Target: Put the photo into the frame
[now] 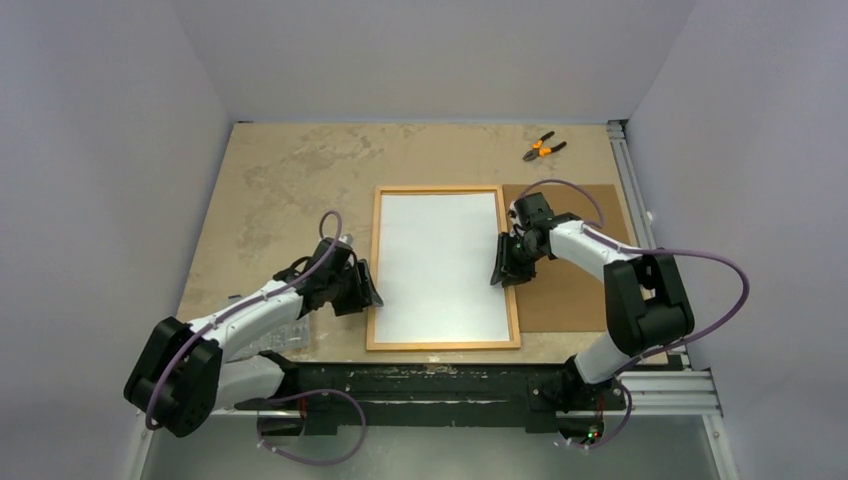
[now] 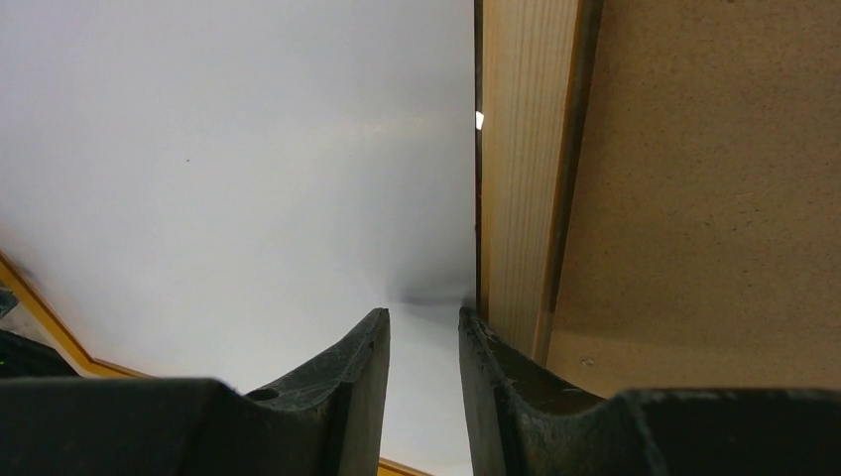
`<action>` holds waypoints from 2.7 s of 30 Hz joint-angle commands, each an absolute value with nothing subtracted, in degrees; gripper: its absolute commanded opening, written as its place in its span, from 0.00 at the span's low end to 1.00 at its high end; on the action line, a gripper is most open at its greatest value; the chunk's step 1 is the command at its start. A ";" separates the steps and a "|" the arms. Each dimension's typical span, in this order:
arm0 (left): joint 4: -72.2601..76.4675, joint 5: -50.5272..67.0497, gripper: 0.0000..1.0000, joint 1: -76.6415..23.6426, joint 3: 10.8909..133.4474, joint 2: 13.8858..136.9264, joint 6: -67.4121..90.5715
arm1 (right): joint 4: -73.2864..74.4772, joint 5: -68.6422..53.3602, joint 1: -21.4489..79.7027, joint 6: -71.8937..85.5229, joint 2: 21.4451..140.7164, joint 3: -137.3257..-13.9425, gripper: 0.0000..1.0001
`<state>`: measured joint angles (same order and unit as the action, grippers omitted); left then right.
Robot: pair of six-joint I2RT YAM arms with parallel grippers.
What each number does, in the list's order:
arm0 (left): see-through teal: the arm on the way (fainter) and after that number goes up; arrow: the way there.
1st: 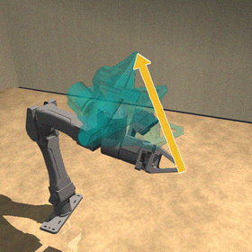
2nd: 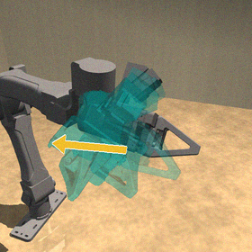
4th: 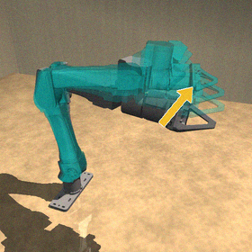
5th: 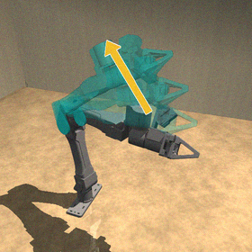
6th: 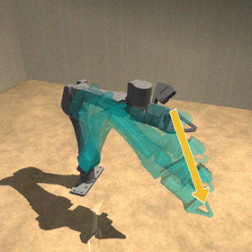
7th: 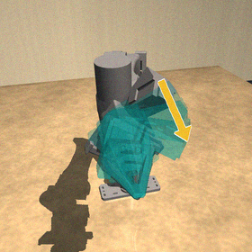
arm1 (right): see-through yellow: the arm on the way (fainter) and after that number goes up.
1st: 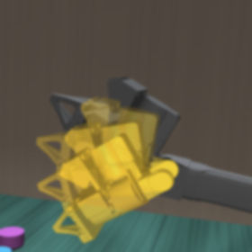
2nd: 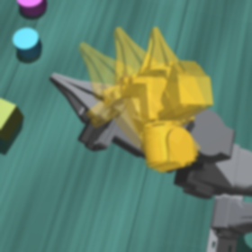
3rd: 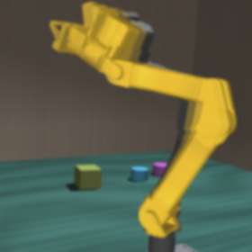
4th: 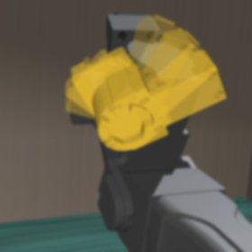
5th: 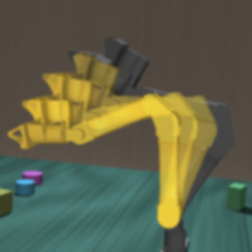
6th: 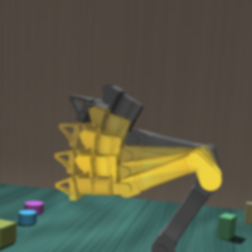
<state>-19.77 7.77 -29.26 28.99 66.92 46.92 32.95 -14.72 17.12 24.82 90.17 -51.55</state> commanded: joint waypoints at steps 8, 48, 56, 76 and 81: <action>-19.27 8.65 0.44 -26.24 33.86 72.35 44.04 | 30.45 -16.56 17.62 26.59 93.12 -55.96 0.30; -19.75 11.07 0.07 -14.77 42.38 83.15 39.02 | 27.24 -15.86 18.60 28.58 98.98 -62.02 0.49; -19.90 10.98 0.08 -11.87 44.21 86.27 37.62 | 26.17 -16.99 19.42 29.53 104.61 -67.70 0.50; -24.56 11.91 0.52 -9.67 50.10 85.41 34.76 | 25.06 -15.08 20.09 30.40 103.46 -68.16 0.58; -25.08 10.35 0.82 -9.67 47.14 81.11 35.36 | 26.46 -10.95 20.12 29.33 98.39 -66.25 0.70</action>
<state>-24.91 11.29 -9.87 48.90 85.93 35.22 25.91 -14.00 19.81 29.95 104.29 -67.26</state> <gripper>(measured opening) 0.759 0.674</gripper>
